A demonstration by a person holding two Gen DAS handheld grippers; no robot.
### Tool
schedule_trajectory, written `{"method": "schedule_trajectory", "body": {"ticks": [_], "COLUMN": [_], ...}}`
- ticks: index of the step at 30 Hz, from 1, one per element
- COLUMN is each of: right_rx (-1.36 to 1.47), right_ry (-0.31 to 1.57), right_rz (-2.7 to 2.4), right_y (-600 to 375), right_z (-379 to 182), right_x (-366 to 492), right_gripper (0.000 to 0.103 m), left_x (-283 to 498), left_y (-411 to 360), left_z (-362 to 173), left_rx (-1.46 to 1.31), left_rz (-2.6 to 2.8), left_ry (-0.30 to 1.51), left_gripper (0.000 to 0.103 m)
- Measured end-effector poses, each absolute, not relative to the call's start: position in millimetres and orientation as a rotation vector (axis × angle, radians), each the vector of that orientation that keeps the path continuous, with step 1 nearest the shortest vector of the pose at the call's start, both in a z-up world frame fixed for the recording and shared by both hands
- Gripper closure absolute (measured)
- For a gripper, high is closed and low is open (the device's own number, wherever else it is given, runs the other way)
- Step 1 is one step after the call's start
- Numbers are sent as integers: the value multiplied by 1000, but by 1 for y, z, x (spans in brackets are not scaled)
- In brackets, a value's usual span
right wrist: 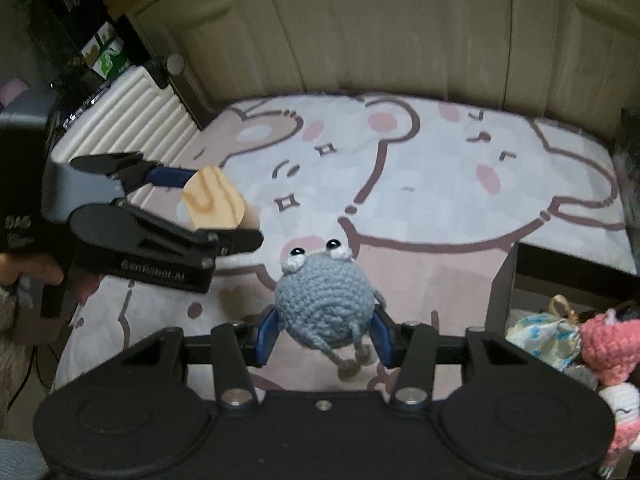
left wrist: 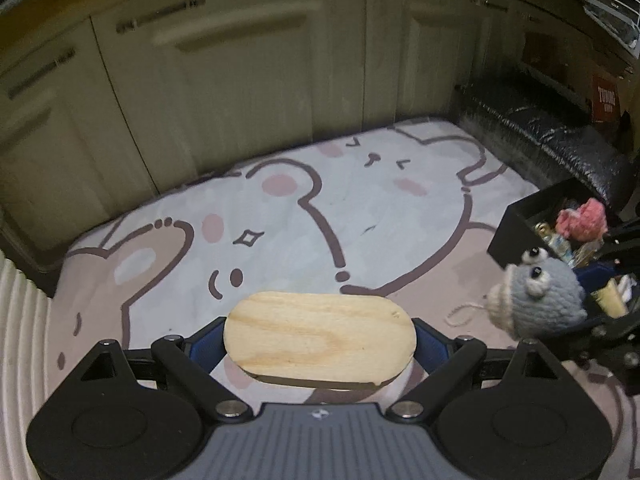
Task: Organize objects
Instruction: 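Carry the wooden block and grey toy with both tools over the black box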
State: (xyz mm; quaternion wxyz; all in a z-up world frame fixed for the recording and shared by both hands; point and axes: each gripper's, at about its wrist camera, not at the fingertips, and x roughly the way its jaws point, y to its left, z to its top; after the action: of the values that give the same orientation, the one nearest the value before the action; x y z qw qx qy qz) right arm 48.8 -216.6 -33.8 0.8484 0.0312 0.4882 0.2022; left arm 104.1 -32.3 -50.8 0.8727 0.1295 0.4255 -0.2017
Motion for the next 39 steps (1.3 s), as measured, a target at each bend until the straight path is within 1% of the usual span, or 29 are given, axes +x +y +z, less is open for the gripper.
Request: {"method": "schedule_trajectory", "body": {"ticks": [13, 25, 32, 39], "right_rx": [92, 57, 57, 52], "right_ry": [892, 833, 817, 845], "right_rz": [359, 257, 191, 148], "right_y": [-248, -295, -330, -351], "right_z": [24, 64, 71, 57], "right_x": [42, 29, 21, 21], "right_gripper": [54, 53, 53, 53], "left_x": [75, 66, 67, 72], "left_y": [-33, -58, -96, -138], "left_z": [16, 61, 69, 70], "left_rx": [209, 111, 49, 1], "left_rz": [-320, -325, -368, -413], "left_ry": [843, 778, 774, 770], "left_gripper": [10, 10, 10, 10]}}
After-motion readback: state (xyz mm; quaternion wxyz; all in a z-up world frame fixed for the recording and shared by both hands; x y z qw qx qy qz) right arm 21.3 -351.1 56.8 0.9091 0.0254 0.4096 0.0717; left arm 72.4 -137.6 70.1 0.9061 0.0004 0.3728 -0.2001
